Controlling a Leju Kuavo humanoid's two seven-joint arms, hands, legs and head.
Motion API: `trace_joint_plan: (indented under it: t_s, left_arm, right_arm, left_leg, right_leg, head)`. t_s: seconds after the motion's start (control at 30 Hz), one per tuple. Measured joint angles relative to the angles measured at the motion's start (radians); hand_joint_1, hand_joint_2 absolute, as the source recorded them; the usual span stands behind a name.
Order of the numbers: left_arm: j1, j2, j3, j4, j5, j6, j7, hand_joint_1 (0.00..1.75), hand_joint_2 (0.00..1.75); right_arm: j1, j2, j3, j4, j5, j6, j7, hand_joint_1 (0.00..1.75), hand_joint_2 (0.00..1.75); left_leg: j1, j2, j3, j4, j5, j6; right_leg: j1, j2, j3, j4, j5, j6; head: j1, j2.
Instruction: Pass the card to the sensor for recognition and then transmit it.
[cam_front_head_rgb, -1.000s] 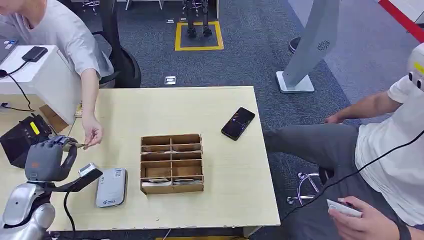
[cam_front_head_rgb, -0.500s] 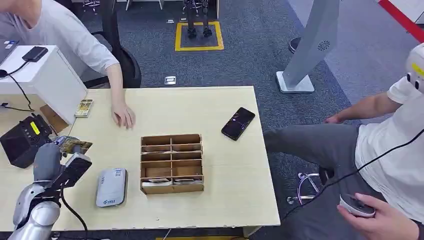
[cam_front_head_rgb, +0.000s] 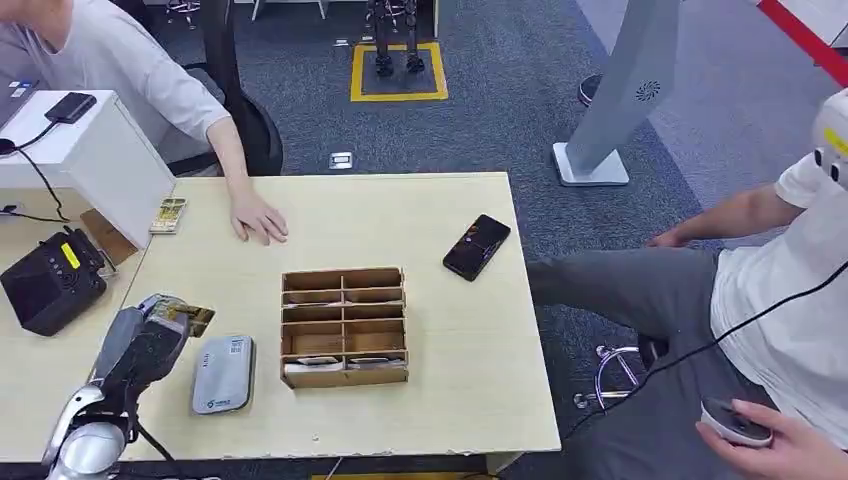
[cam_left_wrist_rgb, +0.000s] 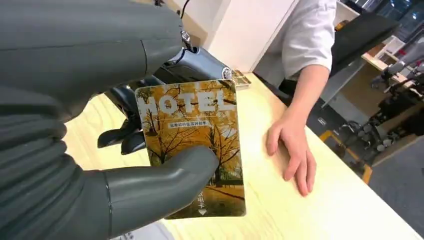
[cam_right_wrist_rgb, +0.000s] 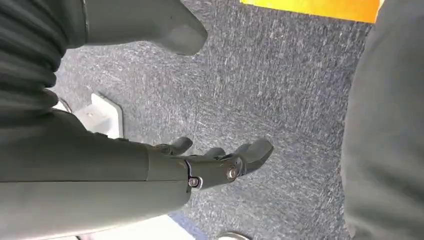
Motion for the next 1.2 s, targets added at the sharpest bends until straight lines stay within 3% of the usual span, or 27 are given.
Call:
trace_joint_plan:
  t_s: [0.47,1.2]
  left_arm:
    - [0.138,-0.016,0.0,-0.096,-0.036,-0.01,0.004,1.75,1.75]
    - [0.136,-0.098,-0.005,-0.094,-0.052,0.038,-0.001,1.75,1.75]
  right_arm:
    - [0.006,0.007,-0.024,0.003,-0.007,-0.003,0.002,0.0,1.75]
    - [0.005,0.013,-0.026,0.003,0.013,-0.006,0.003,0.0,1.75]
  left_leg:
    - [0.0,0.0,0.0,0.0,0.0,0.0]
    - [0.0,0.0,0.0,0.0,0.0,0.0]
  right_leg:
    - [0.0,0.0,0.0,0.0,0.0,0.0]
    - [0.0,0.0,0.0,0.0,0.0,0.0]
  head:
    - [0.0,0.0]
    - [0.0,0.0]
